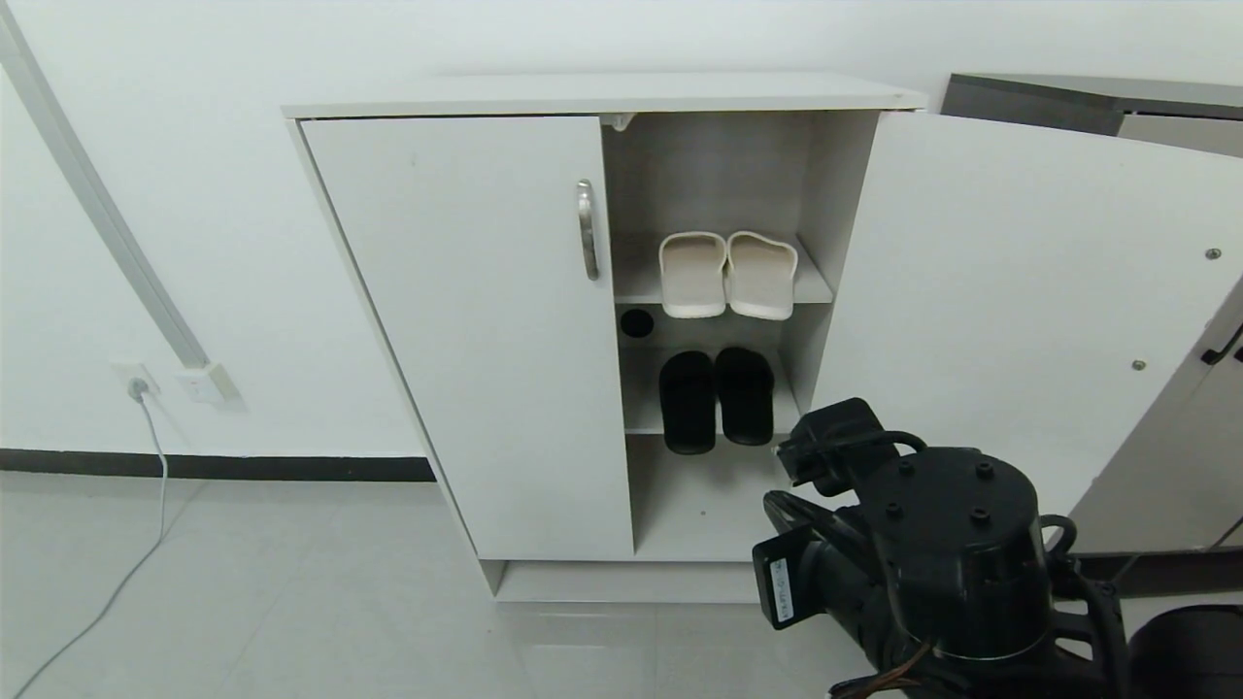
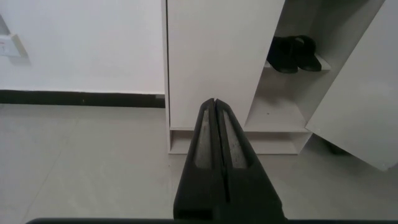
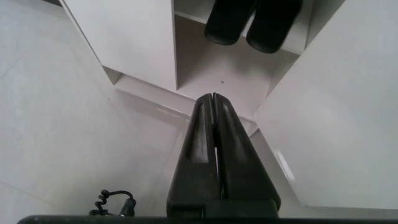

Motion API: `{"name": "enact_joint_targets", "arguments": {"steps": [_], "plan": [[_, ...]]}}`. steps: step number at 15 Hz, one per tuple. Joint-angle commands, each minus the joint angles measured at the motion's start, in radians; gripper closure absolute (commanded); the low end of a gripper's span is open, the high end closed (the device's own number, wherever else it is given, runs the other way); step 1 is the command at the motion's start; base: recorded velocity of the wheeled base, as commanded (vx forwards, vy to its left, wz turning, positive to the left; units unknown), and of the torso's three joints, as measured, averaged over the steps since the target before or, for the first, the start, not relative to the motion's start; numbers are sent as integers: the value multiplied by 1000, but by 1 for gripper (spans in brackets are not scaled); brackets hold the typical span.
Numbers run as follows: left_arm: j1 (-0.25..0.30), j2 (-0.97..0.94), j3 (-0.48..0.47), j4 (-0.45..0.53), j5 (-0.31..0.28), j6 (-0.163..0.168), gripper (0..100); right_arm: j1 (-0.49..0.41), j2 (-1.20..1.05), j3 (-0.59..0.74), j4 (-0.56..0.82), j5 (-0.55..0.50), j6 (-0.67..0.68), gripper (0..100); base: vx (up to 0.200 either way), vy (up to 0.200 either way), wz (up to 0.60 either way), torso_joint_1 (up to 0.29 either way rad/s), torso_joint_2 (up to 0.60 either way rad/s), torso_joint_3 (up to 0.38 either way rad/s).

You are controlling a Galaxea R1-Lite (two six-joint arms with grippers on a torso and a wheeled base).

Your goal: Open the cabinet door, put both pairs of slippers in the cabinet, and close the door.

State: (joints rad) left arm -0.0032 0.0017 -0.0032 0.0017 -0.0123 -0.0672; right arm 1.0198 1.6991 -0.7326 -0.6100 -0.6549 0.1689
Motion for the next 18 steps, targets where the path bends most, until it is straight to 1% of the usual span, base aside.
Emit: {"name": "enact_joint_targets", "arguments": {"steps": [1,4,7,11,18], "plan": [[0,0,0,0,0,0,100,0,8,1,-1,0,1,100,0,0,0,0,0,0],[0,0,0,0,0,0,100,0,5,-1,-1,0,0,100,0,0,0,1,-19,-9],[0,0,0,0,0,0,100,-1,1,7,-1,0,1,100,0,0,0,9,-185,-294],[0,0,0,0,0,0,100,-1,2,10,-1,0,3,100,0,0,0,40,-492,-370],[0,0,0,0,0,0,100,-3,2,10,-1,0,3,100,0,0,0,125,-463,-336]]}}
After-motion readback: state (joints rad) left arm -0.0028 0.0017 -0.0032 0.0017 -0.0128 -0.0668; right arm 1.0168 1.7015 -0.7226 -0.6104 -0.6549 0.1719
